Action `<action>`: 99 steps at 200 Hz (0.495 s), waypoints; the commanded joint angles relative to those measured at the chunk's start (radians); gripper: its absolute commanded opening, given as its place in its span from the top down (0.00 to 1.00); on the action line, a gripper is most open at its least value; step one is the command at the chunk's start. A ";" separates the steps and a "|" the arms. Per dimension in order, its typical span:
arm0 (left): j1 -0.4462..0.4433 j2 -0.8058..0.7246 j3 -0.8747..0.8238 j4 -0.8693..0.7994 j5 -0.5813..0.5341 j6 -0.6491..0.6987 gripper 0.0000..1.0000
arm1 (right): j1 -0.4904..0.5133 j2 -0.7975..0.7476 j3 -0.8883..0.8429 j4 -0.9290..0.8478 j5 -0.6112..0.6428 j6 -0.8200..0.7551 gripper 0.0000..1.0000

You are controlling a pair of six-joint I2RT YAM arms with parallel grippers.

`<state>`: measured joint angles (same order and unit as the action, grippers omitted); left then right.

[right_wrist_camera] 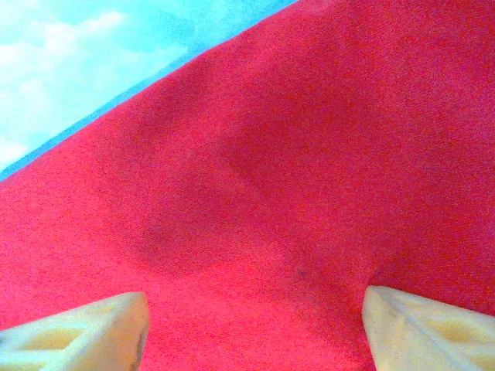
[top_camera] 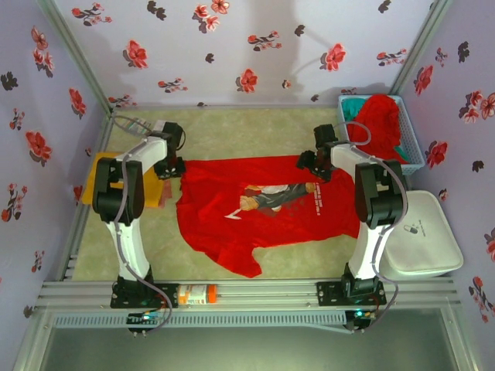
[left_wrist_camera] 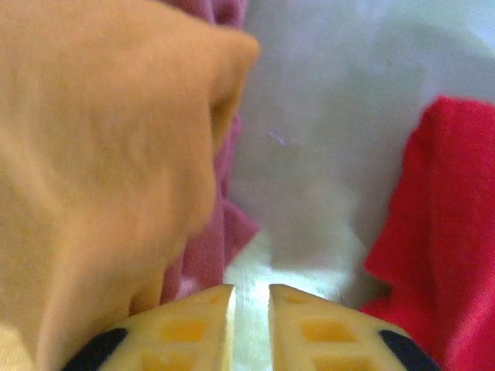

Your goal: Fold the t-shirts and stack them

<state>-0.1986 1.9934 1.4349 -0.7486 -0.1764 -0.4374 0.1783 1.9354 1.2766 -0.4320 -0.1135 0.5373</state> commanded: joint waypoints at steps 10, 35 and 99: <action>-0.006 -0.167 -0.070 -0.006 0.106 -0.009 0.71 | 0.009 -0.095 -0.024 -0.030 -0.038 -0.043 0.26; -0.013 -0.292 -0.214 0.028 0.163 -0.052 0.63 | 0.045 -0.155 -0.054 -0.040 -0.020 -0.077 0.24; -0.027 -0.471 -0.529 0.104 0.220 -0.111 0.56 | 0.131 -0.189 -0.154 0.016 -0.019 -0.089 0.20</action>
<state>-0.2138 1.5455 0.9787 -0.6884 -0.0002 -0.5152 0.2859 1.7485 1.1625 -0.4347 -0.1314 0.4648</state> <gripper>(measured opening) 0.434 0.794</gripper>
